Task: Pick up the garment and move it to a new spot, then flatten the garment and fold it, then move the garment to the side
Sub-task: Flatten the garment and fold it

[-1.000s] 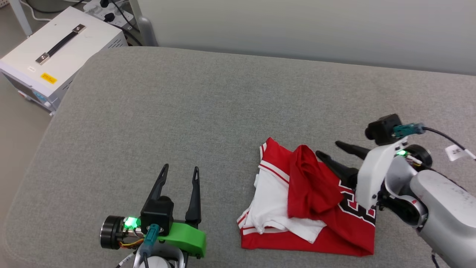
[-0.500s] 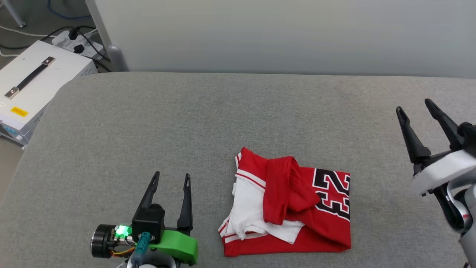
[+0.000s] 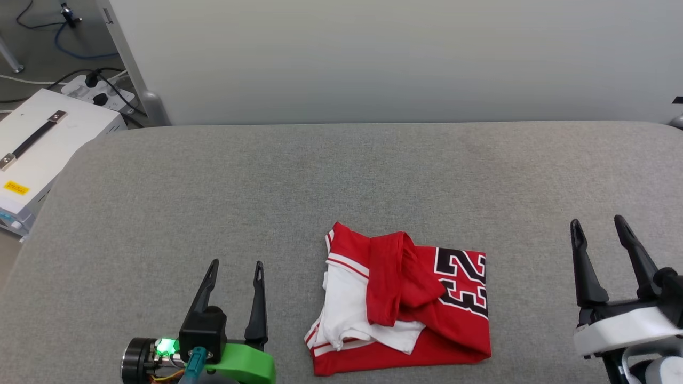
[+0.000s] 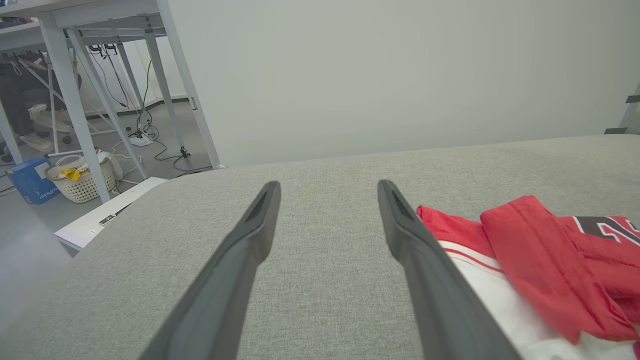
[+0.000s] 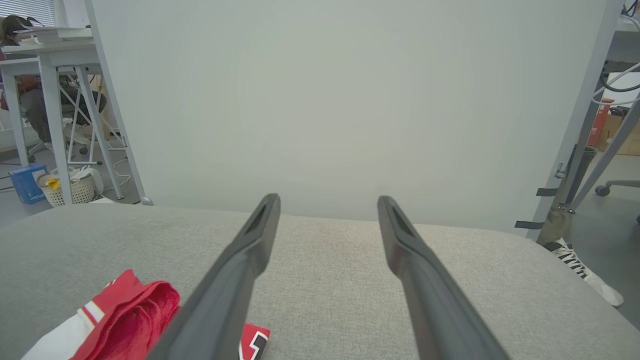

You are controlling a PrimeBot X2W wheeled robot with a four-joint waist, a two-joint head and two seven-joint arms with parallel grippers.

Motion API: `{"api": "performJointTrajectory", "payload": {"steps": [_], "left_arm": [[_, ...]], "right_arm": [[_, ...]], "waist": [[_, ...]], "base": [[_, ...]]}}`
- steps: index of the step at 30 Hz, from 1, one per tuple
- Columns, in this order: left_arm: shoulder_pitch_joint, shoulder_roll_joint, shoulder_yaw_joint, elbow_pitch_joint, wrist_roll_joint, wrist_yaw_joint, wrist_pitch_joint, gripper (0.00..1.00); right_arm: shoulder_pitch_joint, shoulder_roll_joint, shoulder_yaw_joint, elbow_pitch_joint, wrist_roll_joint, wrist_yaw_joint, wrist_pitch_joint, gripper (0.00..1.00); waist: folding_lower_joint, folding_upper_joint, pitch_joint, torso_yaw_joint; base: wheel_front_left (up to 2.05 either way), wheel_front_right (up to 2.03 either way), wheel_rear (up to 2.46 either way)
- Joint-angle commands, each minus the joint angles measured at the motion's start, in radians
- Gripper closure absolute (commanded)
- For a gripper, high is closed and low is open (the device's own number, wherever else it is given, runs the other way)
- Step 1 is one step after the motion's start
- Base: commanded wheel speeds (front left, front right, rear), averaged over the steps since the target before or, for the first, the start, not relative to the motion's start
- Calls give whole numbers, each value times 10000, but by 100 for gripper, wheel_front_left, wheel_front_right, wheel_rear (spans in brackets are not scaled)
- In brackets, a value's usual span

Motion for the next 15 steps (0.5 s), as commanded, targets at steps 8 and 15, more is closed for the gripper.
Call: {"api": "performJointTrajectory", "payload": {"steps": [8, 15], "left_arm": [[597, -4, 162, -67, -174, -128, -57, 0], [849, -54, 202, -60, -247, -257, -57, 0]], "right_arm": [[1164, 647, -29, -440, -91, -7, -59, 0], [1692, 875, 53, -397, -143, -7, -60, 0]], "waist": [[0, 41, -238, 21], [0, 41, -361, 82]], "base": [[0, 0, 0], [0, 0, 0]]}}
